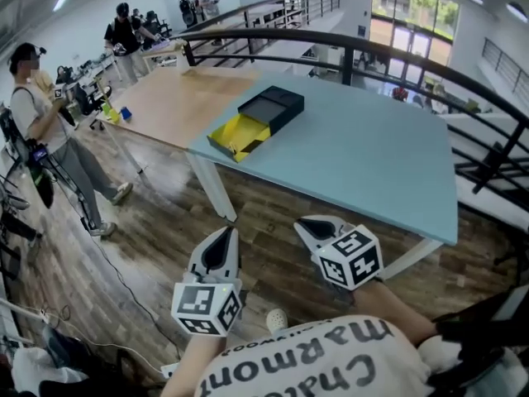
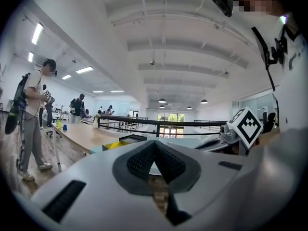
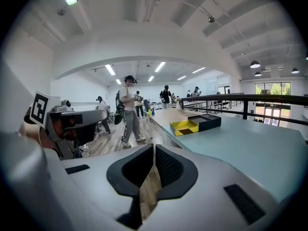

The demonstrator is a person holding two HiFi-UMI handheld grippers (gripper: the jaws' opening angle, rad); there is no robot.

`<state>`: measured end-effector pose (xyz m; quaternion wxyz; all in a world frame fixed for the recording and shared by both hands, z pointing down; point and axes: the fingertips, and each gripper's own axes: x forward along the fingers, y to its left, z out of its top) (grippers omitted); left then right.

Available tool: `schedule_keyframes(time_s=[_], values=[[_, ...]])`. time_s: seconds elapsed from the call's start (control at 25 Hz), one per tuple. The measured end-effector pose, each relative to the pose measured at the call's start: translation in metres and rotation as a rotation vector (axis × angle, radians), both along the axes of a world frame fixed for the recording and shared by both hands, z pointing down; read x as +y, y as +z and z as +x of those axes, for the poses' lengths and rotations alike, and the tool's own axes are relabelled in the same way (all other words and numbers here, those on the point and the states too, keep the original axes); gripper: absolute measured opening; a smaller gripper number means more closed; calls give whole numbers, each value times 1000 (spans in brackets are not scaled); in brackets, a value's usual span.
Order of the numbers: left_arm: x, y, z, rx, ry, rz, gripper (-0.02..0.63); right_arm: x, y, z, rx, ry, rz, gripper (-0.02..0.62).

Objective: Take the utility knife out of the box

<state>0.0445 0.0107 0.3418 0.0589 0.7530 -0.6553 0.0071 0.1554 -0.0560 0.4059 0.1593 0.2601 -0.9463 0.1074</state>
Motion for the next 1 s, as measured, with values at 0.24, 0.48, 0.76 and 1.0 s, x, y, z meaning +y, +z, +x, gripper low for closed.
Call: schedule_keyframes(time_s=[0.24, 0.48, 0.76, 1.0], values=[[-58, -12, -41, -12, 52, 16, 2, -49, -18, -41, -31, 42, 25, 40], [-95, -18, -69, -34, 107, 29, 2, -86, -19, -71, -21, 84, 34, 40], [-116, -14, -102, -39, 116, 24, 2, -113, -17, -106, -21, 83, 40, 40], [-125, 0, -122, -20, 116, 10, 2, -125, -11, -129, -27, 71, 39, 40]])
